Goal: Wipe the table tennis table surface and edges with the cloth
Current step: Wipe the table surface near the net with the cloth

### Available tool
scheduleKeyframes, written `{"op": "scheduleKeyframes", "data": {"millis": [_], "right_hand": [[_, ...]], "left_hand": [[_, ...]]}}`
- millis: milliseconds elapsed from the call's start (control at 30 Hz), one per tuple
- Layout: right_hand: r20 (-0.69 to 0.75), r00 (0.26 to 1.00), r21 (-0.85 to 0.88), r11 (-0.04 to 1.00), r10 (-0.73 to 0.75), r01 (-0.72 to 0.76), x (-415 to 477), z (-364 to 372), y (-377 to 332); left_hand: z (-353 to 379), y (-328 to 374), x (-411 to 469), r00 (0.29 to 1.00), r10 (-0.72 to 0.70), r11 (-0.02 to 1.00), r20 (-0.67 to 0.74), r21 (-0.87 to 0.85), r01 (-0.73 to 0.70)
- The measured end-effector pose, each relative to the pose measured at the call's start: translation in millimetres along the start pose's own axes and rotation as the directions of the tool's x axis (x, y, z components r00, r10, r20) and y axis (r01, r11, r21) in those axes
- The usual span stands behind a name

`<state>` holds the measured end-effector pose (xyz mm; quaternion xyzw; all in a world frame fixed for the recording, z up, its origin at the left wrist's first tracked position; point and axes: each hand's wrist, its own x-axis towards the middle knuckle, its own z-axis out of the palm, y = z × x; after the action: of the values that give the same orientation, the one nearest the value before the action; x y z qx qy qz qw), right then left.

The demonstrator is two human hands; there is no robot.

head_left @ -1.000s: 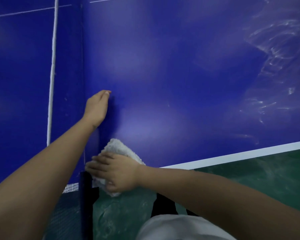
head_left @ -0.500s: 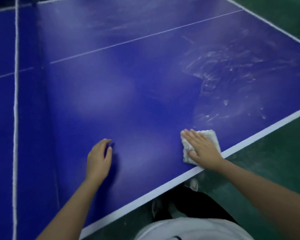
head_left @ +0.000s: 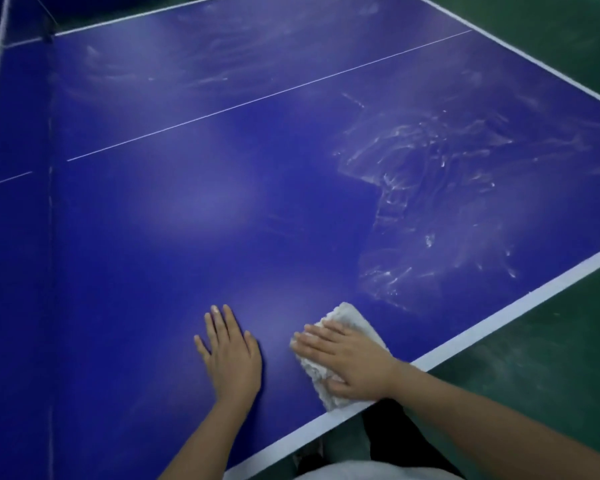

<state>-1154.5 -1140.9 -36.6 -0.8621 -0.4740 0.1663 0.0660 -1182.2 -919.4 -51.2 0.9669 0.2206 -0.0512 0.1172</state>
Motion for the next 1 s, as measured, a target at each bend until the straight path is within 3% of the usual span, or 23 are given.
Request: {"op": "scheduleKeyframes", "data": {"millis": [67,133,267,367,400,433,500,533,600,700,767,833,933,1000], "right_hand": [[-0.019,0.997,-0.001,0.997,0.077,-0.077,4,-17,46],[-0.141,0.963,-0.011,0.973,0.228,-0.232,9,-35,98],[-0.238,0.759,0.134,0.794,0.606,-0.592,21,-58,199],[-0.247,0.620,0.183,0.664,0.745,-0.725,41,-66,219],[-0.246,0.630,0.164,0.672,0.737,-0.722,49,-66,211],[-0.242,0.695,0.134,0.733,0.677,-0.667,55,-64,196],[-0.176,0.916,0.063,0.932,0.361,-0.356,58,-57,155],[-0.123,0.981,0.016,0.989,0.149,-0.148,55,-53,137],[-0.060,0.975,-0.096,0.973,-0.214,0.208,64,-48,126],[0.059,0.893,-0.110,0.886,-0.446,0.450,122,-62,141],[0.081,0.894,-0.157,0.880,-0.441,0.448,177,-81,159],[0.009,0.936,-0.205,0.915,-0.353,0.347,225,-105,186],[-0.231,0.971,-0.121,0.992,-0.067,0.039,269,-135,253],[-0.306,0.935,-0.027,0.980,0.180,-0.197,280,-143,303]], "left_hand": [[4,5,1,0.999,-0.046,0.998,-0.006,0.040,0.046],[5,13,1,0.994,-0.106,0.993,-0.002,0.052,0.106],[7,34,1,0.973,-0.230,0.972,-0.014,0.041,0.230],[8,53,2,0.947,-0.321,0.947,-0.032,-0.003,0.321],[10,61,2,0.944,-0.329,0.944,-0.034,-0.008,0.329],[11,71,3,0.946,-0.322,0.947,-0.037,-0.013,0.322],[13,90,6,0.954,-0.296,0.955,-0.045,-0.033,0.294],[14,99,9,0.955,-0.291,0.956,-0.051,-0.045,0.289],[13,111,18,0.947,-0.313,0.948,-0.069,-0.077,0.308],[12,123,33,0.914,-0.394,0.916,-0.097,-0.126,0.381],[12,130,42,0.897,-0.430,0.900,-0.103,-0.133,0.416],[12,138,53,0.895,-0.433,0.898,-0.109,-0.140,0.418],[12,148,78,0.899,-0.416,0.905,-0.135,-0.161,0.394],[11,150,96,0.898,-0.411,0.907,-0.157,-0.171,0.385]]}}
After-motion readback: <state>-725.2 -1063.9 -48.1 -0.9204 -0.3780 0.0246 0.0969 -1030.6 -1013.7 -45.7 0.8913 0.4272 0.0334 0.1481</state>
